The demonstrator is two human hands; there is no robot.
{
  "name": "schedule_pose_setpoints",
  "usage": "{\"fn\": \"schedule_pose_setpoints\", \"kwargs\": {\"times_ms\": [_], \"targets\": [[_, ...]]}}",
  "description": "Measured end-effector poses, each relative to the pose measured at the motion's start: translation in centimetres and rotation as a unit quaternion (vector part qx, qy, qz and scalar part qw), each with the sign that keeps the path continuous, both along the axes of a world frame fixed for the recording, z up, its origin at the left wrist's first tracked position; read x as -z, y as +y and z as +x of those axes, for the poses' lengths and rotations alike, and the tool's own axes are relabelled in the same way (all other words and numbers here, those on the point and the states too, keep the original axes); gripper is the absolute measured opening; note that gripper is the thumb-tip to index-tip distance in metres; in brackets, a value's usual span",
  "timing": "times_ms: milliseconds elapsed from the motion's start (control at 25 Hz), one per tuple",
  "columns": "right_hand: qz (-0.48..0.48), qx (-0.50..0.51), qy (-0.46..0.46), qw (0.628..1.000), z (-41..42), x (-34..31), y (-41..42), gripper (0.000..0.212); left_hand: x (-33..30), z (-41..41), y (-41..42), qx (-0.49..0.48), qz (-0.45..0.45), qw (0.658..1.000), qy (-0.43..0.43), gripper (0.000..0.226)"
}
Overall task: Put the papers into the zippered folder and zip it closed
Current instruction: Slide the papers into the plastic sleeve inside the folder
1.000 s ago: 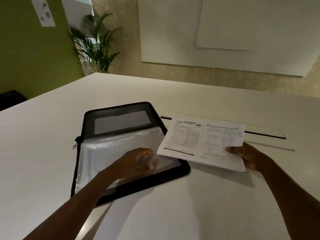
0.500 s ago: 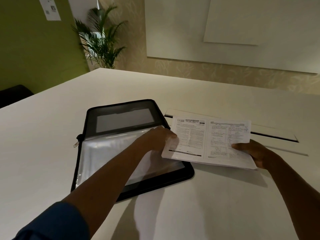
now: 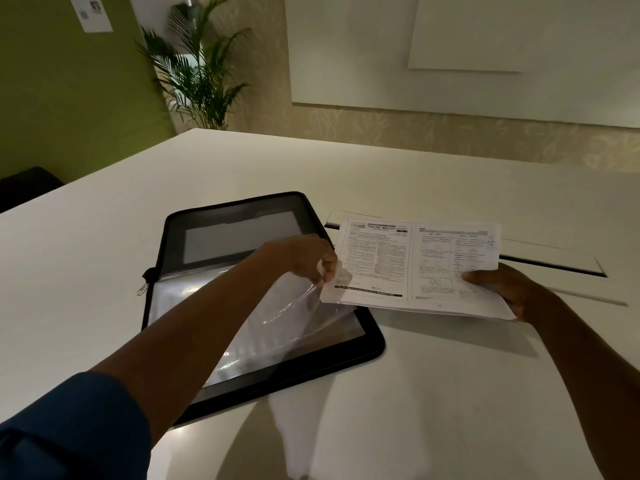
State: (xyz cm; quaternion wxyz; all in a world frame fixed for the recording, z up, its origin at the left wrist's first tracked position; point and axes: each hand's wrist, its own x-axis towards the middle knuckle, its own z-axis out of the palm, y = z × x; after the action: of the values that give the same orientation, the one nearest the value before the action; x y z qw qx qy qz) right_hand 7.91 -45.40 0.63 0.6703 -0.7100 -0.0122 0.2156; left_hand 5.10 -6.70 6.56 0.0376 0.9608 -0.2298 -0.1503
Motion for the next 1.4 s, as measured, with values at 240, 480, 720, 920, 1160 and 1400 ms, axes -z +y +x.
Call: {"fn": "schedule_pose_setpoints", "kwargs": {"times_ms": [240, 480, 720, 920, 1160, 1400], "targets": [[-0.046, -0.054, 0.000, 0.998, 2.2, -2.1, 1.2, 0.044, 0.1, -0.3, 0.0, -0.012, -0.036, 0.999, -0.003, 0.028], [-0.151, -0.114, -0.041, 0.981, 4.9, -4.3, 2.1, 0.038, 0.6, 0.3, 0.4, -0.009, 0.031, 0.995, -0.091, 0.028], [-0.227, -0.142, -0.051, 0.962, 6.6, -3.4, 1.8, 0.032, 1.8, 1.5, 1.6, -0.022, 0.026, 0.995, -0.094, 0.033], [-0.206, -0.155, 0.007, 0.966, 7.7, -2.9, 1.8, 0.032, 1.8, 3.1, 2.3, -0.057, -0.060, 0.997, -0.004, 0.016], [-0.205, -0.126, -0.005, 0.971, 9.5, -4.1, 1.7, 0.040, 2.6, 4.0, 3.3, -0.061, -0.104, 0.993, -0.012, 0.010], [-0.252, -0.165, -0.136, 0.944, 10.4, -5.6, 2.7, 0.032, 2.2, 3.8, 4.0, -0.061, -0.103, 0.992, -0.032, 0.014]]}}
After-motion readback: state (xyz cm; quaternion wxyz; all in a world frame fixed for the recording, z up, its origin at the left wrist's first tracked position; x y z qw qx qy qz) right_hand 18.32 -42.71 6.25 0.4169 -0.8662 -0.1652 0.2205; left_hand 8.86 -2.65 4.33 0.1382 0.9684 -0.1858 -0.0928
